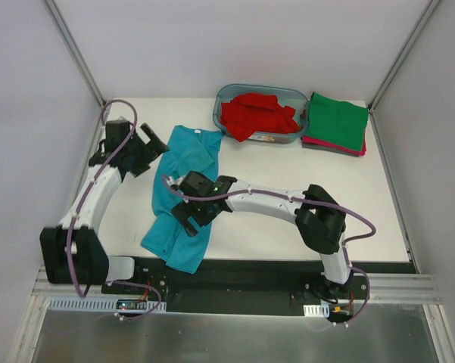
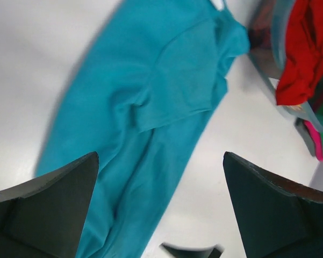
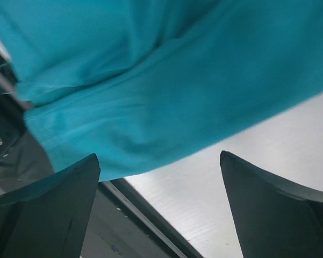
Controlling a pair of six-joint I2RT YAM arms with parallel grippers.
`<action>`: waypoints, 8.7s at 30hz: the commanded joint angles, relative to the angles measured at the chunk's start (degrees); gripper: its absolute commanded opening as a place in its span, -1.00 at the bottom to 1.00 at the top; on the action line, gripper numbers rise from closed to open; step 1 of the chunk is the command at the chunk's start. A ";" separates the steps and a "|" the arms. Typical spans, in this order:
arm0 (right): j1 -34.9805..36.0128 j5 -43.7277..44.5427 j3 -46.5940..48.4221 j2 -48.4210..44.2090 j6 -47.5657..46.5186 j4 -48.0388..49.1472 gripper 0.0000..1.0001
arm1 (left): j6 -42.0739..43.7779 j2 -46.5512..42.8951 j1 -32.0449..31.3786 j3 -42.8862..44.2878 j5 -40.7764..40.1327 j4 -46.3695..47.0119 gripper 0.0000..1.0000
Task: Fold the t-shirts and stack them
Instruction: Rotate the tshirt 110 degrees, then grab the bottom of the folded rectangular tshirt with both arms, then fold the folded rectangular tshirt in 1/3 of the way, then grab one side of the 2/3 rectangular tshirt with both arms
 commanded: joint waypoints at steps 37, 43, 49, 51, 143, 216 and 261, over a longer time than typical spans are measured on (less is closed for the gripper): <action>-19.32 -27.34 -4.23 3.94 -8.47 6.69 0.92 | -0.29 59.99 3.26 43.11 5.51 5.02 0.98; -19.14 -24.62 -8.88 -3.70 -6.36 8.35 0.92 | -0.48 54.90 2.65 41.79 8.22 5.11 0.98; -17.04 -16.20 -17.75 -15.12 -1.43 13.45 0.92 | 2.60 41.38 1.24 33.37 9.55 5.20 0.98; -16.25 -12.16 -21.88 -19.16 2.15 13.98 0.92 | 2.78 33.22 0.89 26.53 8.77 5.20 0.98; -10.96 0.00 -24.99 -22.71 19.40 20.84 -0.91 | -10.23 -27.21 -27.42 -19.91 -20.07 -2.11 -1.00; -12.90 -6.33 -0.47 0.05 7.09 20.75 0.92 | -8.12 -28.17 -0.08 -31.08 0.33 9.69 0.98; -15.19 25.92 -36.40 -36.67 13.68 27.43 0.92 | -3.72 -3.91 -0.08 -30.72 8.51 12.40 -0.20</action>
